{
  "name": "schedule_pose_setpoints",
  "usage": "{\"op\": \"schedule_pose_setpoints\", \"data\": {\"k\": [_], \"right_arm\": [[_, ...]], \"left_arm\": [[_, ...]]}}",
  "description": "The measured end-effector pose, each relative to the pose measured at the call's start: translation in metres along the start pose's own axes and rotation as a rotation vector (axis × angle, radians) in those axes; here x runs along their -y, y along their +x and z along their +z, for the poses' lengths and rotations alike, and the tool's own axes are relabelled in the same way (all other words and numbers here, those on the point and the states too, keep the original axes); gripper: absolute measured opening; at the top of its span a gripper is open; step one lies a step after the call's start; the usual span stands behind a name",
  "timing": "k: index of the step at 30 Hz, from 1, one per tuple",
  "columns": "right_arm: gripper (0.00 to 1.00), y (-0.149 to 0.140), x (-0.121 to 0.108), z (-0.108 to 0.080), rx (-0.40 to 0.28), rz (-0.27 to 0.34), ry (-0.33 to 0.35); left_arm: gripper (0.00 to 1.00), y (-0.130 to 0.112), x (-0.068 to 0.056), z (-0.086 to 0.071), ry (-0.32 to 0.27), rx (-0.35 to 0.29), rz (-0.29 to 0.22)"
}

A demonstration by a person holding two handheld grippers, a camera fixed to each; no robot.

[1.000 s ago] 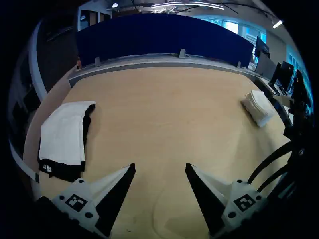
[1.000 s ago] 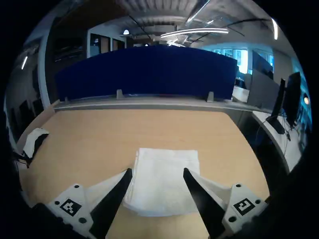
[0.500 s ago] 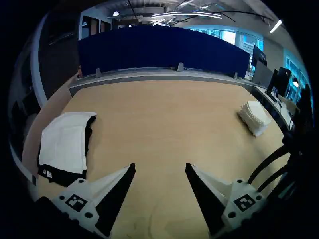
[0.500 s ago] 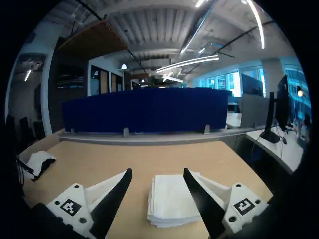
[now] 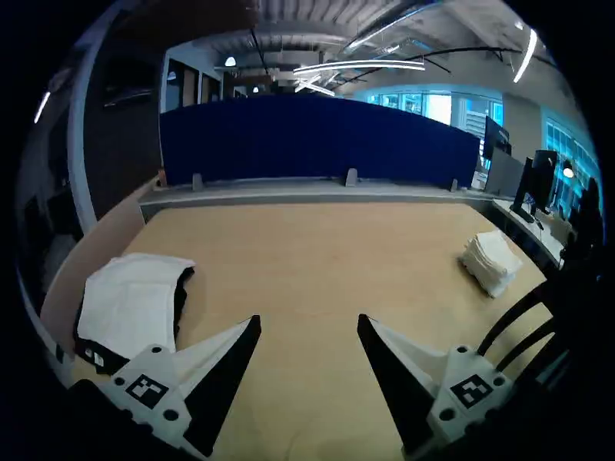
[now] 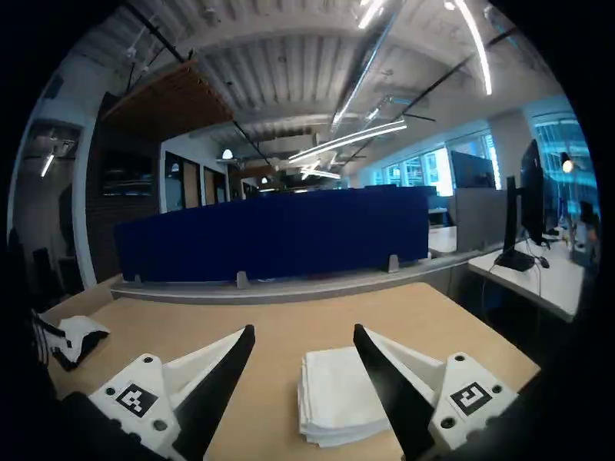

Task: Fold towel

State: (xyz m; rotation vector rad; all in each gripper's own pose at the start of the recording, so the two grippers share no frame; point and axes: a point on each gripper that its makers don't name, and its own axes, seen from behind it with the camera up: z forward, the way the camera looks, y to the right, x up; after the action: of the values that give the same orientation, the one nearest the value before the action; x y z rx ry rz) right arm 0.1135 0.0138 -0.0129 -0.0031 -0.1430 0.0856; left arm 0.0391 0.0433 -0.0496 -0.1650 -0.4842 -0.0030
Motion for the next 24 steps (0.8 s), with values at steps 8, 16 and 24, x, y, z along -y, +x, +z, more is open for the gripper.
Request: {"op": "schedule_pose_setpoints", "data": {"k": [8, 16, 24], "right_arm": [[1.00, -0.003, 0.008, -0.006, 0.004, -0.026, 0.010], [1.00, -0.012, 0.015, -0.014, 0.022, -0.027, 0.019], [1.00, -0.029, 0.019, -0.024, 0.081, -0.017, 0.007]], "left_arm": [[0.93, 0.046, 0.014, -0.004, 0.048, -0.197, 0.004], [0.93, 0.082, 0.018, -0.019, 0.085, -0.384, -0.010], [0.93, 0.070, 0.033, -0.016, 0.153, -0.391, -0.007]]}}
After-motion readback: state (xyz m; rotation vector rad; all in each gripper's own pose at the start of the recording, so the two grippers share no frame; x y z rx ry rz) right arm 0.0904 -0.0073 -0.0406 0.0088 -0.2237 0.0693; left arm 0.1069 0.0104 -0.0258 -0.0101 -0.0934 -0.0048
